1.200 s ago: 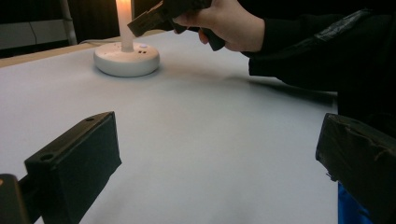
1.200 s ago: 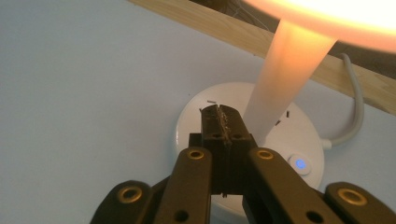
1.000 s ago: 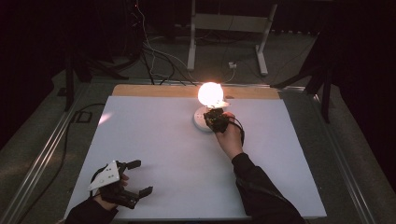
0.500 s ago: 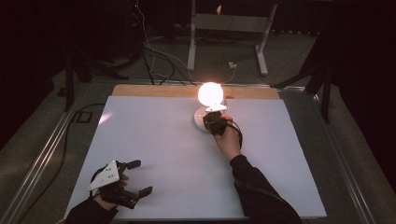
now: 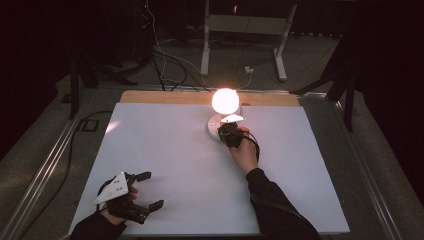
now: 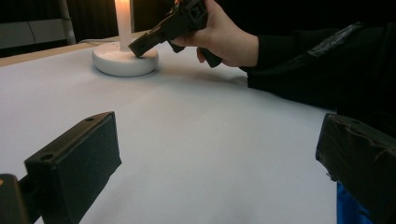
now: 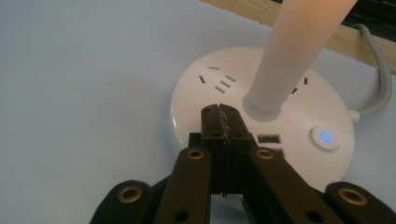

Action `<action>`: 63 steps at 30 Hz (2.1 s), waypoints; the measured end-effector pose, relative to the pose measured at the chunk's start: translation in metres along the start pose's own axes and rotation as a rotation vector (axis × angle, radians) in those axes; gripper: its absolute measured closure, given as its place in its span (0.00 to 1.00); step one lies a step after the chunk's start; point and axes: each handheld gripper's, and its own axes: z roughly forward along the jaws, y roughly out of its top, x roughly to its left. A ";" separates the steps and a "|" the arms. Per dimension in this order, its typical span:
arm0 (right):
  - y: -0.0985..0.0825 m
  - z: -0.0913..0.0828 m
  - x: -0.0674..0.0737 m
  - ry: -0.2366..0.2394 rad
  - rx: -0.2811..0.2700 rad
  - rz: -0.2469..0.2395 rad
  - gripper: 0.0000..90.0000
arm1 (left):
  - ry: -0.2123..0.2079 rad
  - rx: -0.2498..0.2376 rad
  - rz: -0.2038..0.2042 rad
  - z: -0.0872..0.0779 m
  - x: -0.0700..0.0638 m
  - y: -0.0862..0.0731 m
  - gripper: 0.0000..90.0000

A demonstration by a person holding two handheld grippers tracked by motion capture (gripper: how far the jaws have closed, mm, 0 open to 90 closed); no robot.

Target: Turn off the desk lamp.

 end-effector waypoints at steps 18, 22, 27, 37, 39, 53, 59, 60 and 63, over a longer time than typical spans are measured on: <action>0.026 -0.027 -0.007 0.000 -0.045 -0.004 1.00 | 0.003 -0.003 -0.004 0.000 0.001 0.000 0.01; 0.027 -0.026 -0.006 0.001 -0.050 -0.004 1.00 | 0.002 -0.002 -0.001 0.000 0.000 0.000 0.01; 0.023 -0.021 -0.004 0.002 -0.034 -0.008 1.00 | 0.003 -0.003 -0.004 0.000 0.001 0.000 0.01; 0.010 -0.006 -0.002 0.005 0.004 -0.009 1.00 | 0.002 -0.004 -0.005 0.000 0.001 0.000 0.01; 0.008 -0.004 -0.001 0.006 0.009 -0.005 1.00 | 0.002 -0.003 -0.005 0.000 0.001 0.000 0.01; 0.002 0.001 -0.001 0.005 0.009 -0.015 1.00 | 0.001 -0.001 -0.004 0.000 0.000 0.000 0.01; 0.006 0.000 -0.001 0.000 0.034 -0.027 1.00 | 0.000 0.000 0.000 0.001 0.000 0.000 0.01; 0.007 -0.001 -0.001 -0.003 0.029 -0.031 1.00 | 0.000 -0.003 -0.001 0.000 0.000 0.000 0.01; 0.013 -0.012 -0.004 0.012 -0.004 -0.006 1.00 | 0.004 -0.005 -0.005 0.000 0.001 0.000 0.01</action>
